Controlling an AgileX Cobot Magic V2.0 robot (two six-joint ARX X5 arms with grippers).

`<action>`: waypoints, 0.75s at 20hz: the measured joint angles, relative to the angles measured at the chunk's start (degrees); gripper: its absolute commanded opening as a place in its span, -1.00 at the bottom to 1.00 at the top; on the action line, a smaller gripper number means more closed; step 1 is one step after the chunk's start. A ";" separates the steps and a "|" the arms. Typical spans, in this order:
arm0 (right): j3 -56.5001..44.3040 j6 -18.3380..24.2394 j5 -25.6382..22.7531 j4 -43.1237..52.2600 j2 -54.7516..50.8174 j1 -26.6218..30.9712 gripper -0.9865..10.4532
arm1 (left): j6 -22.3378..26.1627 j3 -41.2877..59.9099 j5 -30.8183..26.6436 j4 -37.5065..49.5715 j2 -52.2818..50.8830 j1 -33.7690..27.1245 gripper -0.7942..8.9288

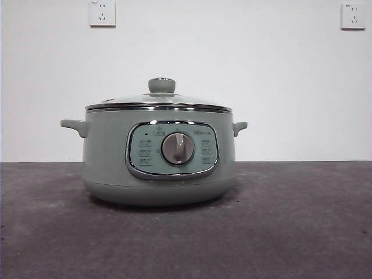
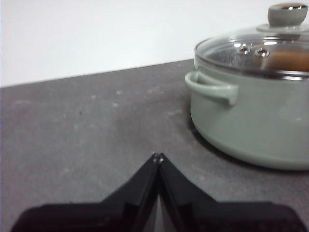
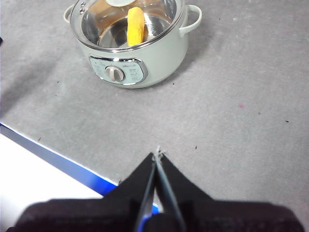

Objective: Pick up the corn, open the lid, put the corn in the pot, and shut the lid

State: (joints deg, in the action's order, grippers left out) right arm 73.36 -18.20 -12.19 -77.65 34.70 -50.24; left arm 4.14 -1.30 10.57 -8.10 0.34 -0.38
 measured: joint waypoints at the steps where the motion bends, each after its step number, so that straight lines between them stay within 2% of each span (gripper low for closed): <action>1: 0.00 0.00 0.00 0.02 0.00 0.00 -0.83 | -0.63 0.26 -0.07 -1.55 0.04 0.00 -0.84; 15: 0.00 0.00 0.00 0.00 0.00 0.00 -0.83 | -1.88 0.26 0.04 -1.25 0.98 0.00 -0.84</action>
State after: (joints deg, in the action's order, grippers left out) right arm 73.36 -18.20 -12.19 -77.65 34.70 -50.24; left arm 2.26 -1.04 10.61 -9.34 1.32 -0.38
